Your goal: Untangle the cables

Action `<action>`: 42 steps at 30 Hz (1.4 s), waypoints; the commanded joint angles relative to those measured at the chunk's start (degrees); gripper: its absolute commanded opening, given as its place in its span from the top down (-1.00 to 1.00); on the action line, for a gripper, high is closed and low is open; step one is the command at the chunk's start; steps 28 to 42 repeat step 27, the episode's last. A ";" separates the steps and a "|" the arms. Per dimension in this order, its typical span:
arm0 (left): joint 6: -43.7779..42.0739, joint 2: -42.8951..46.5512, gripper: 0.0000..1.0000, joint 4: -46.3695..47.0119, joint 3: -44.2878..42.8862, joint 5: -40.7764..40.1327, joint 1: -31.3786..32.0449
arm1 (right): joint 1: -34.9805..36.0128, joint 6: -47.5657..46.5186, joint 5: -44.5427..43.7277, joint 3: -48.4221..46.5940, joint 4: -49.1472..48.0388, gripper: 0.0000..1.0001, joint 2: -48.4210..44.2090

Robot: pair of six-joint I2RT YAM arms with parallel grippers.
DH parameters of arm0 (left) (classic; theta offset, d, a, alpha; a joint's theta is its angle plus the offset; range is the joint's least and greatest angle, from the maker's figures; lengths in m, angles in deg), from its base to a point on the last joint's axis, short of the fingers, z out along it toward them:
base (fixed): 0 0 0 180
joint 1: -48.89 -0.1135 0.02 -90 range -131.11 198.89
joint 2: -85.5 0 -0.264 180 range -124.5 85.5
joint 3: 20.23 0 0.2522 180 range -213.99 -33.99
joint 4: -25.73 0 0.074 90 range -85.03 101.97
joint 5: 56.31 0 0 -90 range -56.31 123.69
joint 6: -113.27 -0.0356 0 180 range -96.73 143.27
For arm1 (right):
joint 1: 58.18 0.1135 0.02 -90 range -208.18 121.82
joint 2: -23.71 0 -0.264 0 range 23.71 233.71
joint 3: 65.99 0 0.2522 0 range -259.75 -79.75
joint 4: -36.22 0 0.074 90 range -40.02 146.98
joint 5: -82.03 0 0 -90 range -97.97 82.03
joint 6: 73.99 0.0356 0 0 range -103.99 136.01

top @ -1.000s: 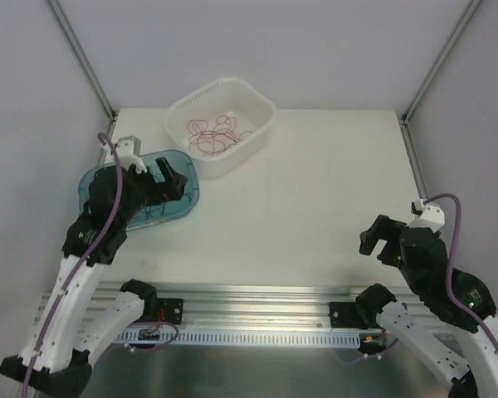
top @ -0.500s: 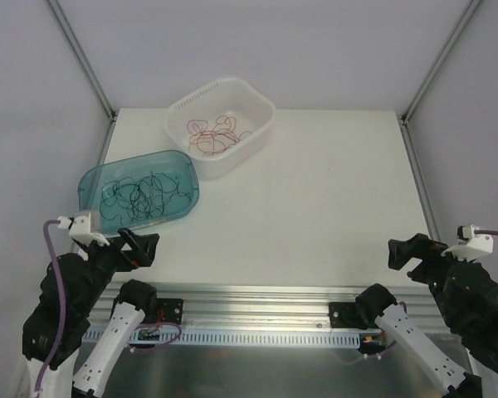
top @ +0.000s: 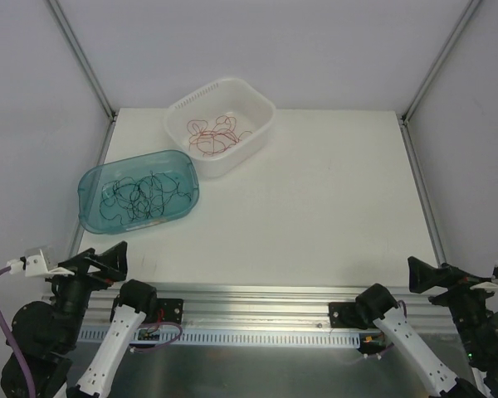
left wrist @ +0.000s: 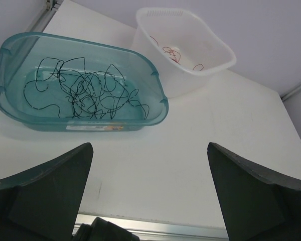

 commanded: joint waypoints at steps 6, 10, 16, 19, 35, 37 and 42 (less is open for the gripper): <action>-1.17 9.52 -0.98 -1.65 0.98 -4.69 0.28 | 0.19 -1.48 -2.77 1.92 1.09 -1.00 -7.06; -0.55 9.52 -0.98 -2.19 2.04 -4.69 0.28 | 0.19 -1.83 -2.34 2.09 1.27 -0.99 -7.24; -0.02 9.52 -0.98 -2.19 2.21 -7.07 0.28 | 0.19 -2.18 -1.55 2.35 0.92 -0.99 -6.45; -0.02 9.52 -0.98 -2.19 2.21 -7.15 0.28 | 0.28 -2.18 -1.29 2.27 0.83 -0.99 -6.45; 0.07 9.52 -0.98 -2.10 2.30 -7.24 0.28 | 0.20 -2.62 -0.58 2.35 0.56 -0.99 -5.31; 0.07 9.52 -0.98 -2.10 2.30 -7.24 0.28 | 0.20 -2.62 -0.58 2.35 0.56 -0.99 -5.31; 0.07 9.52 -0.98 -2.10 2.30 -7.24 0.28 | 0.20 -2.62 -0.58 2.35 0.56 -0.99 -5.31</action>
